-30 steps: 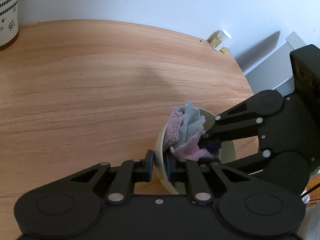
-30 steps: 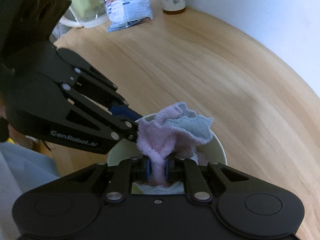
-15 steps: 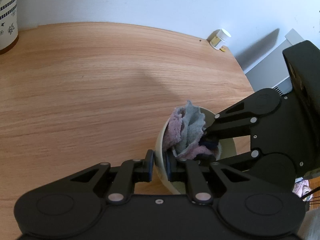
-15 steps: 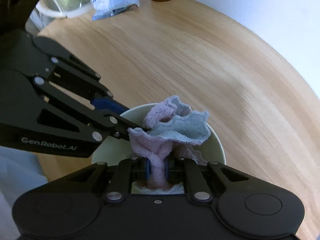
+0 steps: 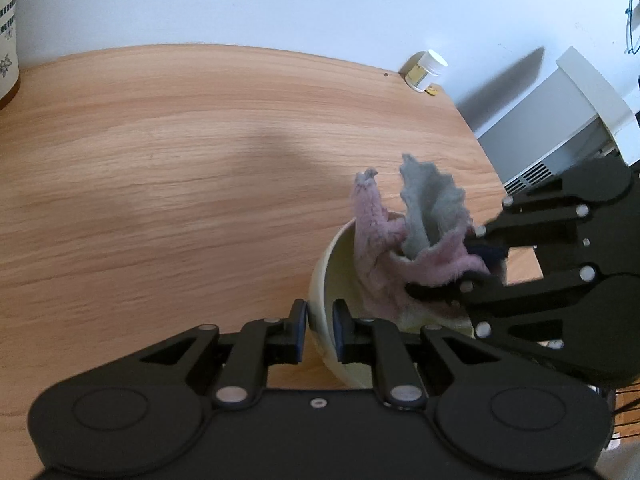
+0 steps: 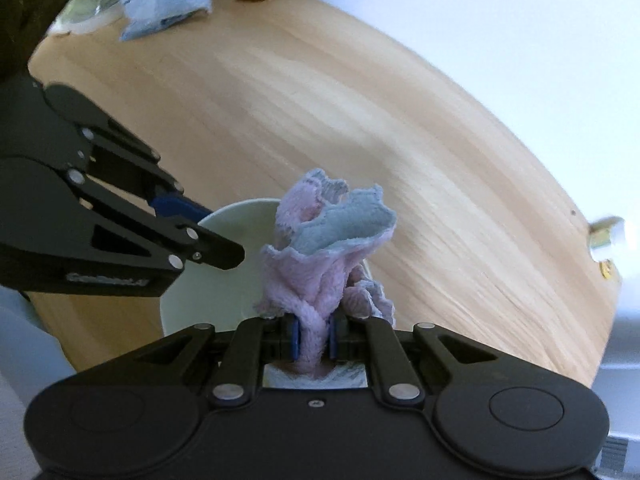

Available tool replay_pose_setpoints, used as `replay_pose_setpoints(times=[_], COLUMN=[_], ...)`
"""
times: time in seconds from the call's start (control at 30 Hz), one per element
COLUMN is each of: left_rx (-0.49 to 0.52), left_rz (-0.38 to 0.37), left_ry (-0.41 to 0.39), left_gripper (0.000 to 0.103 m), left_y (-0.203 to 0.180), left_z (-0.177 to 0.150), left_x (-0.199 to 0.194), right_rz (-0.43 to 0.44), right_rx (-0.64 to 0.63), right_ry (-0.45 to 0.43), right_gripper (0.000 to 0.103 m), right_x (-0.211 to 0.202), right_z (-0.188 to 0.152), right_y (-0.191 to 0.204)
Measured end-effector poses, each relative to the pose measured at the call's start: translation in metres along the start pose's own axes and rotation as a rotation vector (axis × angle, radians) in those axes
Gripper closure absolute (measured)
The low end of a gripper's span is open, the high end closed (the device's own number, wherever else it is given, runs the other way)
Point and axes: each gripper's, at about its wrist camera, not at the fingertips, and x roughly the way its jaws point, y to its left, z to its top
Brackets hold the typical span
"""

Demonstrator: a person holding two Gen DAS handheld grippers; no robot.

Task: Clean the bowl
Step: 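Keep wiping inside the bowl with the cloth in the right gripper, then lift the cloth out of the bowl with the right gripper while the left gripper tilts the bowl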

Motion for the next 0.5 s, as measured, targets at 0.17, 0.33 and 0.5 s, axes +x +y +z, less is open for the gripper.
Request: replay_pose_setpoints(times=[0.17, 0.33, 0.5], left_rx=[-0.016, -0.047, -0.061], left_rz=[0.027, 0.049, 0.083], left_ry=[-0.011, -0.016, -0.025], left_gripper=[0.09, 0.091, 0.091], left_y=[0.0, -0.002, -0.005], left_z=[0.0, -0.001, -0.001], left_x=[-0.001, 0.002, 0.004], right_rz=[0.197, 0.321, 0.333], right_rx=[0.122, 0.174, 0.161], right_ry=[0.034, 0.083, 0.098], right_gripper=[0.088, 0.088, 0.089], right_x=[0.017, 0.047, 0.06], right_z=[0.007, 0.013, 0.014], right_y=[-0.003, -0.007, -0.002])
